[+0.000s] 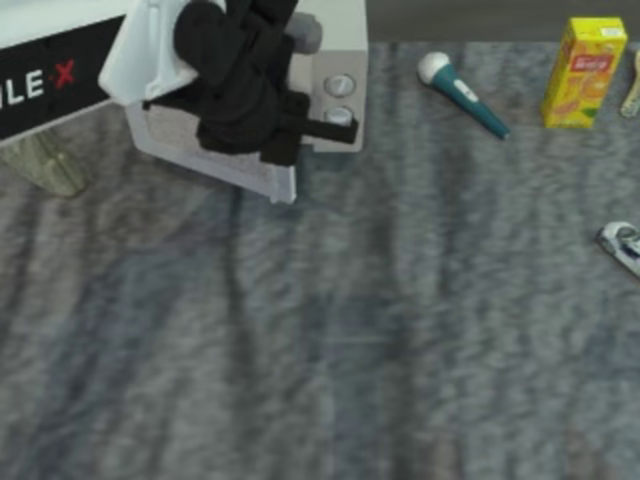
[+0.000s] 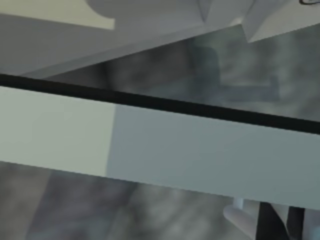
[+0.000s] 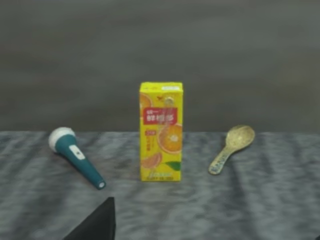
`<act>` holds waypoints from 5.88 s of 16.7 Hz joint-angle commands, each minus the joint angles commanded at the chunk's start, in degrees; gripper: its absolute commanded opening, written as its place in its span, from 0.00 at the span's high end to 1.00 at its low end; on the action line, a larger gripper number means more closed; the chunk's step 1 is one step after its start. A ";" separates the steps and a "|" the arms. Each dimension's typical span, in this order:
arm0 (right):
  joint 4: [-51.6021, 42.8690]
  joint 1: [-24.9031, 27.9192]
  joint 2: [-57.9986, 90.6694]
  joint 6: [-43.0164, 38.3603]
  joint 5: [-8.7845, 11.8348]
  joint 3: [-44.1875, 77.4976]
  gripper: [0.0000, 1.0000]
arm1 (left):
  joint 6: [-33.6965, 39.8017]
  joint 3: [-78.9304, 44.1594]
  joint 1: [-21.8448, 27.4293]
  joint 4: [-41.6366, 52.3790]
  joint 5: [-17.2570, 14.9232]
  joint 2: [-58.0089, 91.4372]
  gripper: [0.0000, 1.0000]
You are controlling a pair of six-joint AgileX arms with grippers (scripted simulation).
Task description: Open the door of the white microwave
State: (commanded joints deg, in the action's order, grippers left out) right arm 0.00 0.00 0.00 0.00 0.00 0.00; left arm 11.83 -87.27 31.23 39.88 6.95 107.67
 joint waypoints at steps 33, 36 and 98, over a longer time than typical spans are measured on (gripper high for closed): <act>0.00 0.00 0.00 0.00 0.00 0.00 0.00 | -7.34 6.14 -1.90 -2.01 -4.21 -4.74 1.00; 0.00 0.00 0.00 0.00 0.00 0.00 0.00 | -7.34 6.14 -1.90 -2.01 -4.21 -4.74 1.00; 0.00 0.00 0.00 0.00 0.00 0.00 0.00 | -24.53 15.16 -7.90 -2.48 -14.18 -12.57 1.00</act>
State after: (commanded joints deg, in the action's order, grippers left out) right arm 0.00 0.00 0.00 0.00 0.00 0.00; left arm -12.70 -72.11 23.33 37.39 -7.23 95.10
